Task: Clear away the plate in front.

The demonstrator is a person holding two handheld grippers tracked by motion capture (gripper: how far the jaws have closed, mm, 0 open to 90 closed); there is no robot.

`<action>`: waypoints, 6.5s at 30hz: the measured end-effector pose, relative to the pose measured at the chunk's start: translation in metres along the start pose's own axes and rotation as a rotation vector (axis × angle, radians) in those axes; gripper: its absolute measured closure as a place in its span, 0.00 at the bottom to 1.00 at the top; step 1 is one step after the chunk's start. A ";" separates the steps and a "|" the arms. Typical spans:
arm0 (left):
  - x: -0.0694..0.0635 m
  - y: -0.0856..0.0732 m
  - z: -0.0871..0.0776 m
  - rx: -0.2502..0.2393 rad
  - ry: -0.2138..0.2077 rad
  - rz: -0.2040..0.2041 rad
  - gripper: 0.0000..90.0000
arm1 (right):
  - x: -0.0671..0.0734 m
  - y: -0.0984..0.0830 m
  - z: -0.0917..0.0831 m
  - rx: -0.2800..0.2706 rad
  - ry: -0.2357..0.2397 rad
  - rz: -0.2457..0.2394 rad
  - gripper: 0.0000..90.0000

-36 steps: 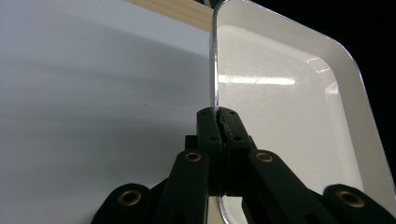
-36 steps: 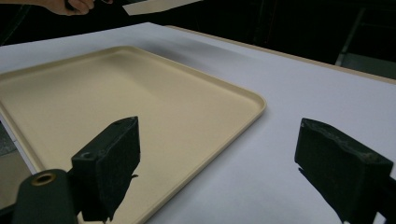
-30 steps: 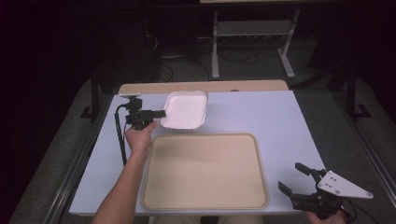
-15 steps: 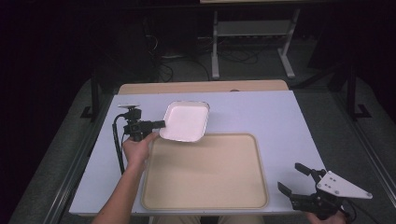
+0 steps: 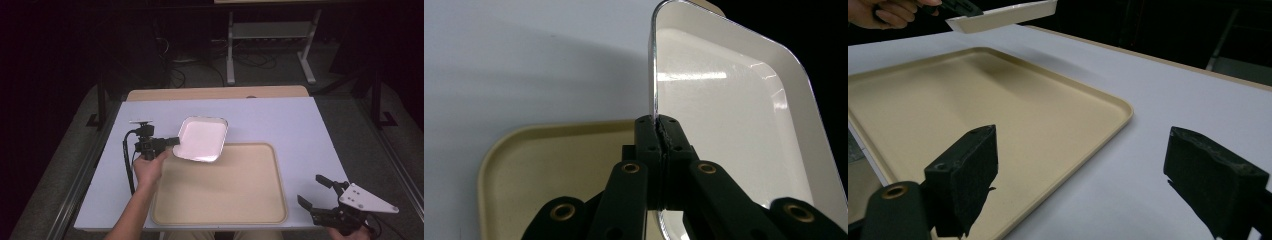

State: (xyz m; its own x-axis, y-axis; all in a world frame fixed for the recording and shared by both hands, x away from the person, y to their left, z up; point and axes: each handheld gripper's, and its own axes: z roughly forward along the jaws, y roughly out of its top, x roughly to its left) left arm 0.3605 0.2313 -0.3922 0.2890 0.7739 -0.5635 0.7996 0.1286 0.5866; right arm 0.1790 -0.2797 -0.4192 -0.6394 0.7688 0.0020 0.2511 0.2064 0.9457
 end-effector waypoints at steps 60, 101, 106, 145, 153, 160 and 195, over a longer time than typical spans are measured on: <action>-0.027 -0.080 0.028 0.133 0.150 0.029 0.97 | 0.002 0.000 0.002 0.011 0.013 -0.012 0.15; -0.058 -0.126 0.002 0.149 0.168 0.157 0.82 | 0.002 0.001 0.003 0.020 0.012 -0.011 0.15; -0.060 -0.131 -0.001 0.149 0.156 0.158 0.80 | 0.002 0.001 0.003 0.020 0.010 -0.010 0.15; -0.057 -0.132 -0.013 0.094 0.165 0.225 0.66 | 0.003 0.001 0.004 0.033 0.004 -0.012 0.15; -0.061 -0.127 -0.019 0.064 0.150 0.294 0.63 | 0.002 0.000 0.004 0.035 0.000 -0.008 0.15; -0.063 -0.120 -0.025 0.034 0.134 0.346 0.60 | 0.001 0.000 0.004 0.035 -0.006 -0.004 0.15; -0.052 -0.102 -0.047 -0.018 0.021 0.693 0.40 | -0.002 -0.001 0.006 0.055 -0.029 0.012 0.15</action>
State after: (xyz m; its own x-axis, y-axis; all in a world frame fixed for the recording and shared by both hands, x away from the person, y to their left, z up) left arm 0.2396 0.2073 -0.3954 0.7195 0.6931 -0.0441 0.4255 -0.3898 0.8167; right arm 0.1844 -0.2772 -0.4224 -0.6149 0.7886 0.0026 0.2984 0.2296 0.9264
